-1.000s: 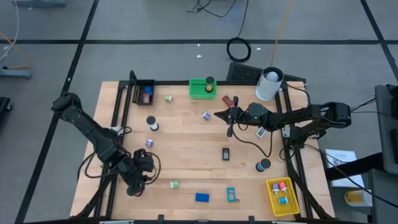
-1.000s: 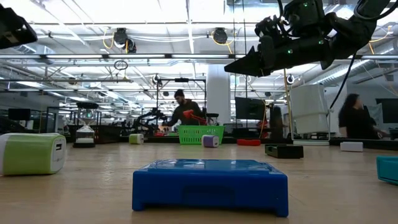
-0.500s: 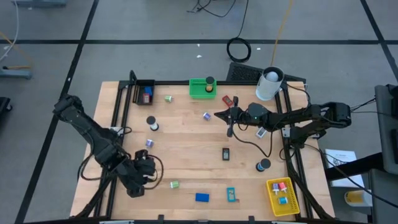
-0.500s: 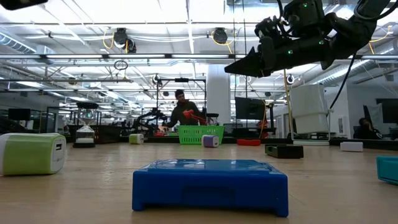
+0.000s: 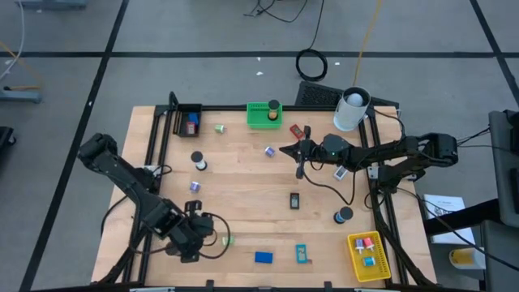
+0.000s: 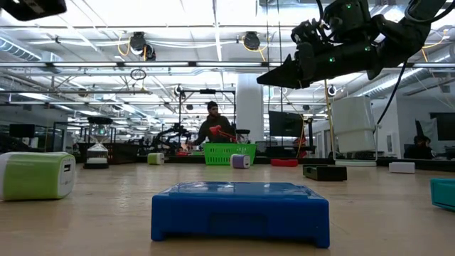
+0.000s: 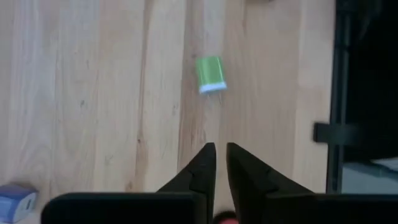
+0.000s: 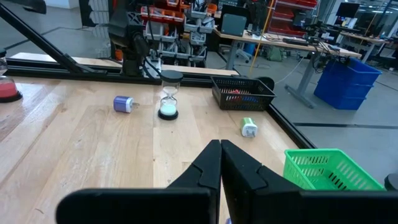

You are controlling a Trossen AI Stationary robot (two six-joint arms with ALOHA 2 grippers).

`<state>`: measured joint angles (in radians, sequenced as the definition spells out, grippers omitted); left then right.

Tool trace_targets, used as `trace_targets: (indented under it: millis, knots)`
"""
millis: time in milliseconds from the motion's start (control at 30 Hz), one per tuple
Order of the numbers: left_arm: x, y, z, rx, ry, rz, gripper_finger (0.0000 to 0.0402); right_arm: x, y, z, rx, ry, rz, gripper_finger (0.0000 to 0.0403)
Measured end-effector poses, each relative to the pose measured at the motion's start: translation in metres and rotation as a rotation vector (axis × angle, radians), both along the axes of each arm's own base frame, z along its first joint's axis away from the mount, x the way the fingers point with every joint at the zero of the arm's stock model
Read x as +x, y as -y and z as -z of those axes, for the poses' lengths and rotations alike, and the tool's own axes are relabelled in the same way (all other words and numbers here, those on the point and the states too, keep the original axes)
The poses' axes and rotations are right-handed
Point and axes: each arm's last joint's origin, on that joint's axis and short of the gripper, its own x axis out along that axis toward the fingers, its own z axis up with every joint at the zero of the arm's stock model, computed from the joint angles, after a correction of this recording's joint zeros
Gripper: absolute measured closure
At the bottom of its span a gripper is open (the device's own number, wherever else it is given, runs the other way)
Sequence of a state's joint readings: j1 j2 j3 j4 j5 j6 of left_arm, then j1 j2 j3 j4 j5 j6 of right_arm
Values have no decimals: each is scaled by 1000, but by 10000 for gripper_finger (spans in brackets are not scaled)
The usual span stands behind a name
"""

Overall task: Pick & Place Office items
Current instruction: Put the dark blue digital clock into the black basket

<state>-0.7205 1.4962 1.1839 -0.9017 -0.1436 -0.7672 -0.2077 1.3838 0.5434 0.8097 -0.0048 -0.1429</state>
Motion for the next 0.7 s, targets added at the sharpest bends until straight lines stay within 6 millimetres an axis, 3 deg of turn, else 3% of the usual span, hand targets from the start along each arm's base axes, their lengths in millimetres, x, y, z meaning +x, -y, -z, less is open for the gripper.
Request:
trace_targets:
  millis: [133, 300, 533, 700]
  knots:
    - [11, 2, 9, 8, 13, -21, 333, 0, 0, 0, 0, 0, 0, 399]
    - [32, 10, 25, 74, 110, 5, 245, 0, 0, 0, -5, -1, -1, 399]
    - [81, 17, 52, 86, 312, 114, 122, 0, 0, 0, 12, 1, 1, 399]
    - [111, 14, 72, 82, 409, 123, 69, 0, 0, 3, 29, -29, 3, 399]
